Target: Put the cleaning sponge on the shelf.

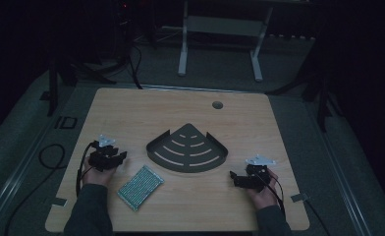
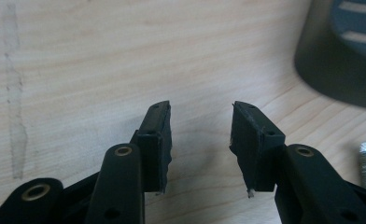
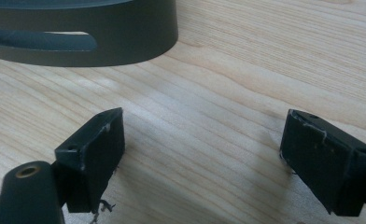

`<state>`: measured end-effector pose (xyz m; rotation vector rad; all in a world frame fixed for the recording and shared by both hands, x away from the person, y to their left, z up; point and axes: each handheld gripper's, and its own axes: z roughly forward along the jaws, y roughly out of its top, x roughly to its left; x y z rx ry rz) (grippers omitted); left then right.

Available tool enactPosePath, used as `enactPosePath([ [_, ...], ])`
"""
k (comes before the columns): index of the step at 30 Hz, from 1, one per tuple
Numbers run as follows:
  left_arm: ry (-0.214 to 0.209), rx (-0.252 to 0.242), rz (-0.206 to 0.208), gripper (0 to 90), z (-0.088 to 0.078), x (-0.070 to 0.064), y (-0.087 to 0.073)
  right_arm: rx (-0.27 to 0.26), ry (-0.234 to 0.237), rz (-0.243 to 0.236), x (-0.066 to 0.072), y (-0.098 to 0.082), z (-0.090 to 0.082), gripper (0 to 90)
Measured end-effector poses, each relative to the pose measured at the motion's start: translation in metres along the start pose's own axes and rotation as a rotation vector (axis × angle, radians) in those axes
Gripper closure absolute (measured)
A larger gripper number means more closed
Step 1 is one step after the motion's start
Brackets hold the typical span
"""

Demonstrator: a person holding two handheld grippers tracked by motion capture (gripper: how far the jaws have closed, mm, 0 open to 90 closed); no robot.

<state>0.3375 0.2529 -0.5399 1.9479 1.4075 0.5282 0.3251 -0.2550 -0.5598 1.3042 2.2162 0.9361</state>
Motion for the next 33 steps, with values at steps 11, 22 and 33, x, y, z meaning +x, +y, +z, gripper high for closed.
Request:
enactPosePath([
  [11,-0.121,0.000,0.026,71.3,-0.026,-0.010,0.006,0.000,0.000,0.000,0.000,0.000,0.000,13.4],
  [22,-0.228,0.089,0.087,90.0,-0.030,-0.040,0.006,0.000,0.000,0.000,0.000,0.000,0.000,13.4],
  [33,-0.247,0.166,0.172,90.0,-0.039,-0.066,-0.005,0.000,0.000,0.001,0.000,0.000,0.000,13.4],
])
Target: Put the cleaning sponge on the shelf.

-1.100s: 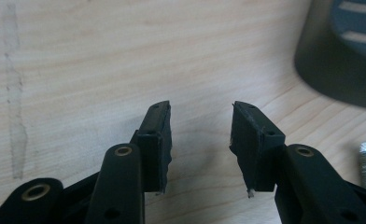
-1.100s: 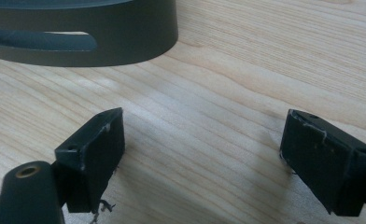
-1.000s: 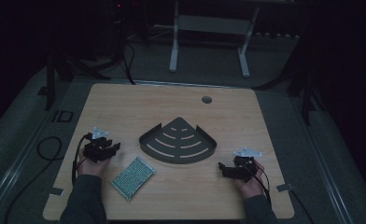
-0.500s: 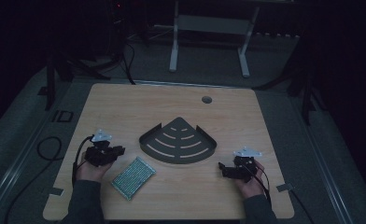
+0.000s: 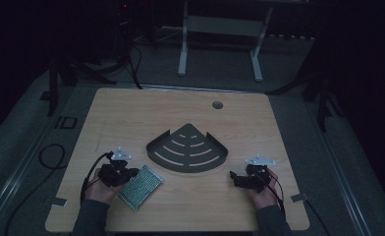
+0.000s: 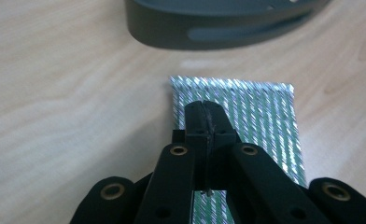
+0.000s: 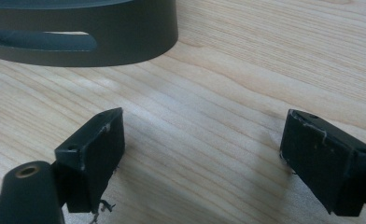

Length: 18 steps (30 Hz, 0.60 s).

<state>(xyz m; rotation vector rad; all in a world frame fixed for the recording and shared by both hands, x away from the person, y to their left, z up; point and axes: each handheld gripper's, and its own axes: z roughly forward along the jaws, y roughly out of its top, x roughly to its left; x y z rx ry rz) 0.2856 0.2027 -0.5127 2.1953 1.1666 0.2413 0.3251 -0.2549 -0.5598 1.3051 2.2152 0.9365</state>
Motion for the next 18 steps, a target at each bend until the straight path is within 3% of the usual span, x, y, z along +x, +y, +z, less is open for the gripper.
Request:
enactPosePath([
  [4,0.019,0.036,0.017,90.0,-0.003,-0.007,-0.010,0.000,0.000,0.000,0.000,0.000,0.000,13.4],
  [10,0.025,0.059,0.004,90.0,-0.011,-0.005,-0.022,0.000,0.000,0.001,0.000,0.000,0.000,13.4],
  [18,0.016,0.061,0.019,90.0,-0.006,-0.007,-0.020,0.000,0.001,-0.001,0.000,0.001,0.001,13.4],
])
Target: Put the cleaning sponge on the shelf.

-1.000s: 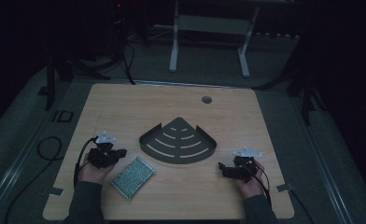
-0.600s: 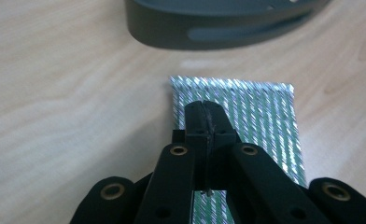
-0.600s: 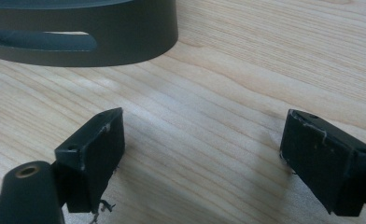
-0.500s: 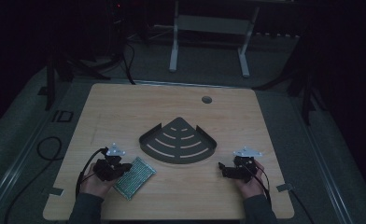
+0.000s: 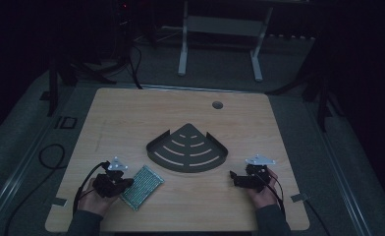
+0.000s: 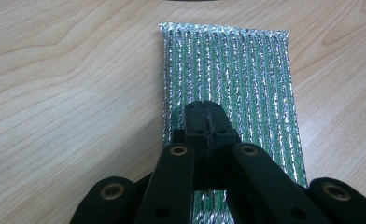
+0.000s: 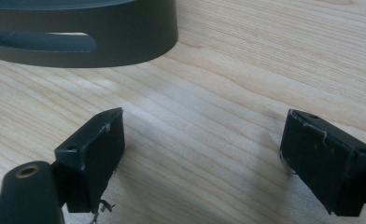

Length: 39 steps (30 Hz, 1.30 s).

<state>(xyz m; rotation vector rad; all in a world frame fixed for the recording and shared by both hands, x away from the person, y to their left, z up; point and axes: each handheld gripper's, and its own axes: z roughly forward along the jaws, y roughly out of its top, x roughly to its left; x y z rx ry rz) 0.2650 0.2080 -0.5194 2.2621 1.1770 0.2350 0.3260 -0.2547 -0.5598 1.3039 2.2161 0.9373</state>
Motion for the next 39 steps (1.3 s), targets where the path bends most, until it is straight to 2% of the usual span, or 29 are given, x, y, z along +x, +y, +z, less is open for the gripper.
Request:
enactPosePath([
  [2,0.000,0.000,0.000,90.0,0.000,0.000,0.000,0.000,0.000,0.000,0.000,0.000,0.000,13.4],
  [7,0.000,0.014,0.019,90.0,0.012,-0.001,0.008,0.000,0.000,-0.001,0.000,0.000,0.000,13.4],
  [13,0.050,0.022,-0.001,90.0,0.014,0.003,0.013,0.001,0.000,-0.001,0.000,0.000,0.000,13.4],
  [18,0.085,0.022,-0.036,90.0,0.014,0.013,0.014,0.001,0.000,-0.001,0.000,0.000,0.000,13.4],
  [21,0.104,0.033,-0.043,90.0,0.012,0.020,0.015,0.001,0.000,-0.001,0.000,0.000,0.000,13.4],
  [30,0.137,0.101,-0.024,90.0,0.004,0.039,0.016,0.000,0.000,-0.001,0.000,0.000,0.000,13.4],
  [33,0.120,0.096,-0.027,90.0,-0.001,0.042,0.016,0.000,0.000,0.000,0.000,0.000,0.000,13.4],
  [39,0.080,0.073,-0.048,82.9,-0.017,0.052,0.027,0.001,0.000,0.001,0.000,0.000,0.000,13.4],
])
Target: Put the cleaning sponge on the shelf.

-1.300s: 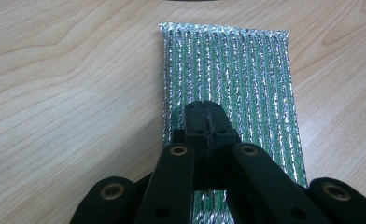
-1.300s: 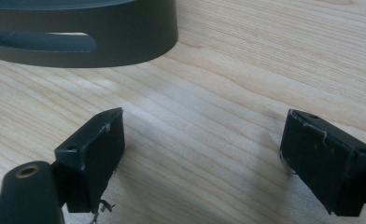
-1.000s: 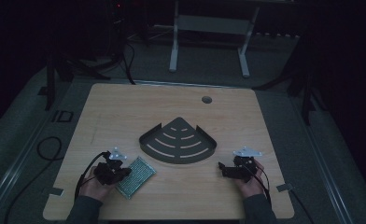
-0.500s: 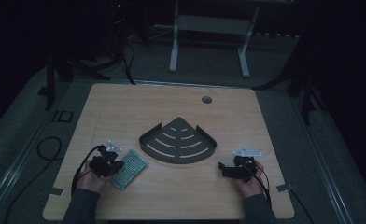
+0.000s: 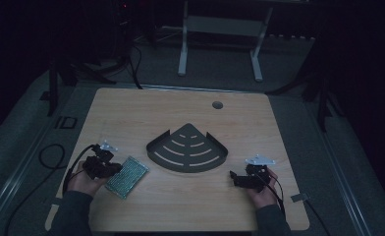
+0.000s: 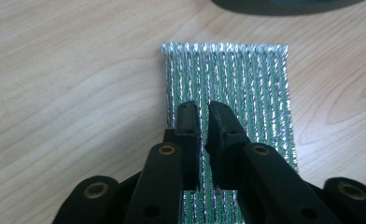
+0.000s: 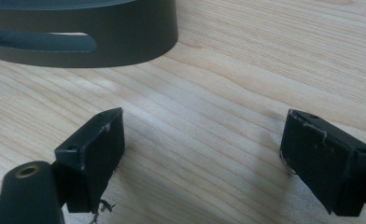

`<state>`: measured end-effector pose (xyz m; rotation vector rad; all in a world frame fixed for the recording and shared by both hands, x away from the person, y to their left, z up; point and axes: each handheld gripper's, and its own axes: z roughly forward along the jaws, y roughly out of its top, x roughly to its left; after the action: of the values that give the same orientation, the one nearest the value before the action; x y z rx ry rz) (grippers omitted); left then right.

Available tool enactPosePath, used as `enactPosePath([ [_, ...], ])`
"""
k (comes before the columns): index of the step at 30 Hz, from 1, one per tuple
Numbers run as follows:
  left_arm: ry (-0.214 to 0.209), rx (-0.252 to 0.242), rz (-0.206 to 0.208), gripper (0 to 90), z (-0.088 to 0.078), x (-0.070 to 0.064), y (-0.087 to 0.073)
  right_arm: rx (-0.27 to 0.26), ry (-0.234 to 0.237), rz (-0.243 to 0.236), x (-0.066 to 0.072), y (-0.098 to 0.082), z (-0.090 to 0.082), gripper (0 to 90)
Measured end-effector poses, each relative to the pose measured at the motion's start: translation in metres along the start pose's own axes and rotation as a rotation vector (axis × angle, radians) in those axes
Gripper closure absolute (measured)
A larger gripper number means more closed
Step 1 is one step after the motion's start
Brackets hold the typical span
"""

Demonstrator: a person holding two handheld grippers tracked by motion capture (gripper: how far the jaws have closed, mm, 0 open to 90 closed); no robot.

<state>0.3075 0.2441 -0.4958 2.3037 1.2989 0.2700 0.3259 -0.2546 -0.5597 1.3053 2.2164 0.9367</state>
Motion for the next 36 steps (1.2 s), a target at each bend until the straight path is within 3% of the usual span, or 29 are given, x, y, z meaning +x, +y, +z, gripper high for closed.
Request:
enactPosePath([
  [4,-0.010,0.024,-0.001,79.7,-0.003,0.006,0.008,0.000,0.000,-0.001,0.000,0.000,0.000,13.4],
  [5,-0.013,0.061,0.003,79.7,0.000,0.010,0.013,-0.001,0.000,-0.002,0.000,0.000,0.000,13.4],
  [11,-0.043,0.151,-0.015,76.2,0.013,0.018,0.023,-0.001,0.000,-0.001,0.000,0.000,0.000,13.4],
  [17,-0.068,0.197,-0.050,74.3,0.021,0.026,0.029,-0.001,0.000,-0.002,0.000,0.000,0.000,13.4],
  [32,-0.124,0.304,-0.042,72.6,0.030,0.035,0.035,-0.001,0.000,-0.001,0.000,0.000,0.000,13.4],
  [36,-0.121,0.331,-0.039,73.2,0.033,0.036,0.036,-0.001,0.000,-0.001,0.000,0.000,0.000,13.4],
])
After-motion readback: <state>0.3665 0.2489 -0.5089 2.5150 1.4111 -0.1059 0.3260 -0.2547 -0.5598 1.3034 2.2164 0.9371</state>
